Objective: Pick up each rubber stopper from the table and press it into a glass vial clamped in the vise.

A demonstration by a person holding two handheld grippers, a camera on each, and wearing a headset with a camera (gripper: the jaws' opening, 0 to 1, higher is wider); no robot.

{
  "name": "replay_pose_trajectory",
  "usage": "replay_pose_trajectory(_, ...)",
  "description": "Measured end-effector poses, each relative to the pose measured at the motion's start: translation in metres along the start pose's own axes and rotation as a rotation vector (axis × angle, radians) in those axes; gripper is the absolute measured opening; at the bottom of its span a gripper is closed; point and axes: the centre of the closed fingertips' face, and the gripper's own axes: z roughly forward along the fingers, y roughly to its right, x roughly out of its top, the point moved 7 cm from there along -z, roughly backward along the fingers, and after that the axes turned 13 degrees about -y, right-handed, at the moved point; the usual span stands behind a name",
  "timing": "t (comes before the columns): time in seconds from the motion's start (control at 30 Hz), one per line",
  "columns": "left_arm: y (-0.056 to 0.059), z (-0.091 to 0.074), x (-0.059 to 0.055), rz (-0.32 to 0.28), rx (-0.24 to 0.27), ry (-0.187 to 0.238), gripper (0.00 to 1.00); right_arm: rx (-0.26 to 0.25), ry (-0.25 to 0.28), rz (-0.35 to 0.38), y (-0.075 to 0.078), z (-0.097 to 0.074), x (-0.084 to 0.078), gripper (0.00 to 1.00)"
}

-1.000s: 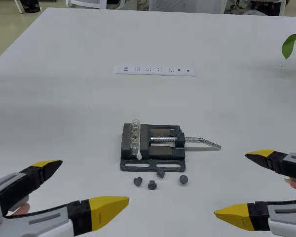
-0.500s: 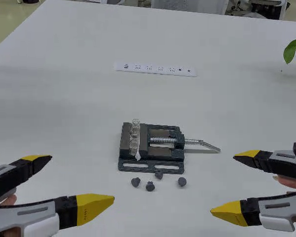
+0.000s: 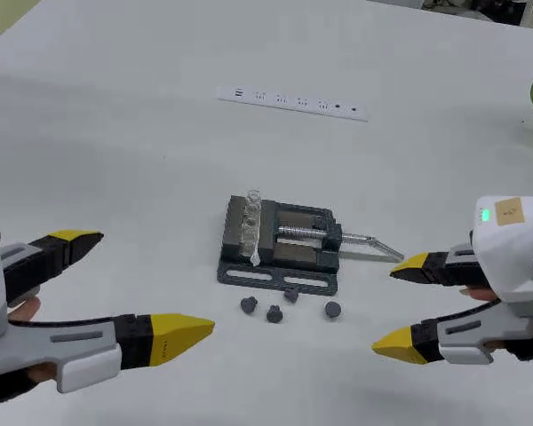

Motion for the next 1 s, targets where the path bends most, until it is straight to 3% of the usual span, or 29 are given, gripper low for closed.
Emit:
replay_pose_trajectory(0.4,-0.004,0.006,-0.002,0.045,0.008,-0.017,0.99,0.051,-0.084,-0.145,0.019,0.022,0.018,0.37)
replay_pose_trajectory(0.53,0.000,0.006,-0.001,0.039,0.009,-0.007,0.99,0.043,-0.120,-0.239,0.021,0.028,0.022,0.35)
replay_pose_trajectory(1.0,0.005,0.001,-0.006,-0.001,0.020,0.007,0.98,0.095,-0.188,-0.336,0.019,0.055,0.026,0.21)
